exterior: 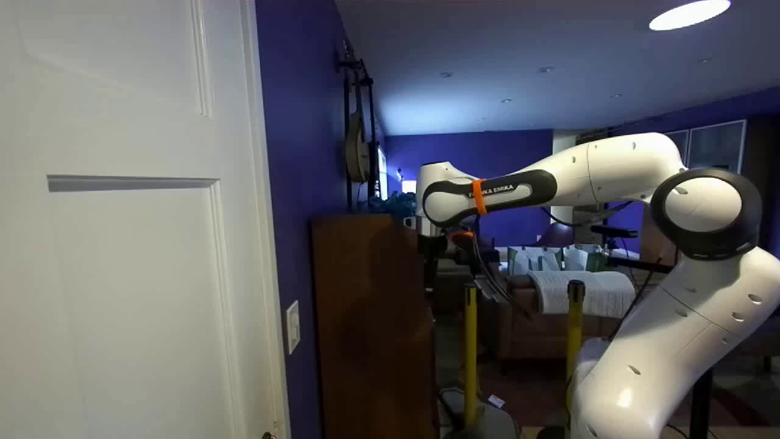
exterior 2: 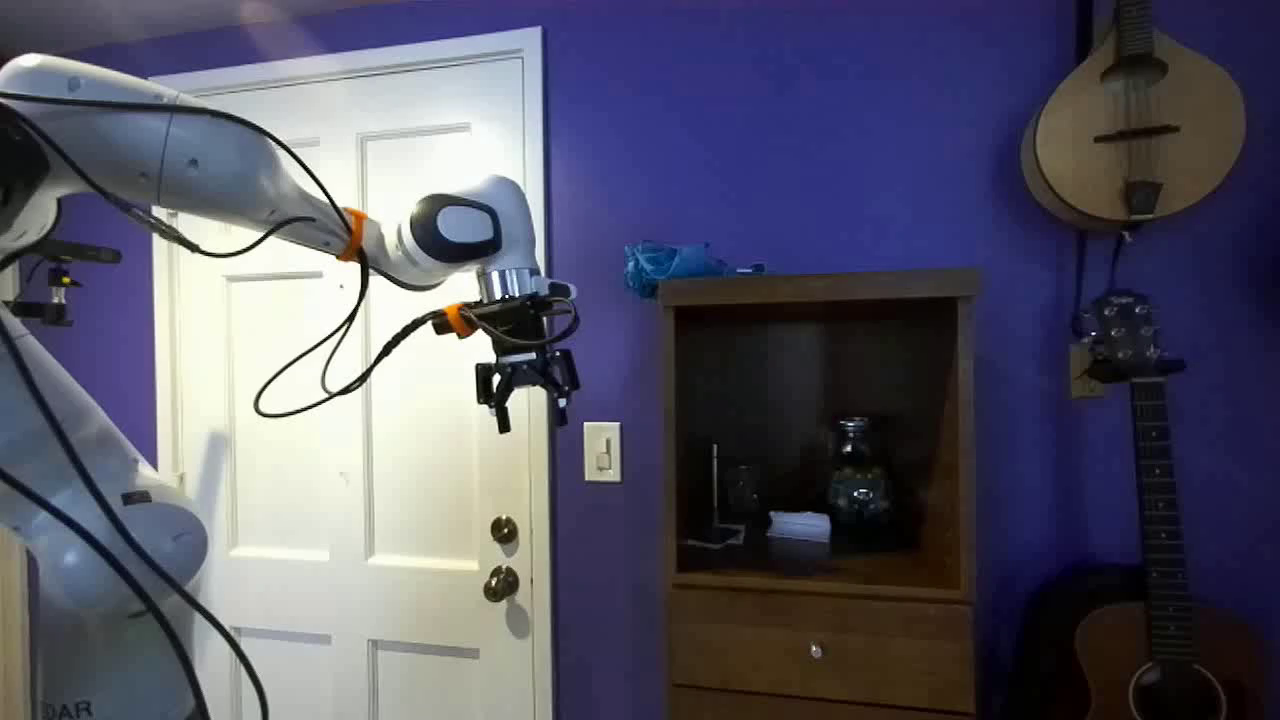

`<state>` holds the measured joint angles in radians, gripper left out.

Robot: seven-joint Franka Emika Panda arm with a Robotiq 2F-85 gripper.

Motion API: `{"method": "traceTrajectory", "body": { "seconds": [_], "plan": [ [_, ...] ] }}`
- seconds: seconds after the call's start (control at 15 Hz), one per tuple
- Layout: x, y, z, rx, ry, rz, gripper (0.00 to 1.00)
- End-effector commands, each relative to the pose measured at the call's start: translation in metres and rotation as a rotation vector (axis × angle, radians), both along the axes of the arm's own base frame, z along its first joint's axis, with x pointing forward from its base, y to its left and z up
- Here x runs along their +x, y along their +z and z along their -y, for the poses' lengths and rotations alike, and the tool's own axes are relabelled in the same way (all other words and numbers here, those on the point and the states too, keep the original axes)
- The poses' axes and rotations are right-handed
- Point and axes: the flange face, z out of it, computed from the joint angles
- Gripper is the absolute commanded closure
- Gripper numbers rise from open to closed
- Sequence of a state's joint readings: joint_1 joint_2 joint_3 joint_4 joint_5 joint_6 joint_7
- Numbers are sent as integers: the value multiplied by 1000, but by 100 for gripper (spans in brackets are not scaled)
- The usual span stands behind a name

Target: Pick up the blue umbrella and hang it on the bottom hook on the door

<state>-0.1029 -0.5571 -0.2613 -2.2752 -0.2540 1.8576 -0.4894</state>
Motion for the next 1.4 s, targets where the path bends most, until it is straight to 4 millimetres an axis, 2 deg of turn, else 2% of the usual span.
{"method": "traceTrajectory", "body": {
  "seconds": [0.0, 0.27, 0.73, 0.8, 0.87, 1.33],
  "plan": [
    [0, 0, 0, 0, 0, -1, 0],
    [0, 0, 0, 0, 0, 0, 0],
    [-3, 65, -5, -36, -21, 73, 0],
    [1, 45, -1, -28, -9, 69, 0],
    [0, 51, -1, -31, -9, 78, 0],
    [1, 44, 0, -26, -10, 63, 0]
  ]
}}
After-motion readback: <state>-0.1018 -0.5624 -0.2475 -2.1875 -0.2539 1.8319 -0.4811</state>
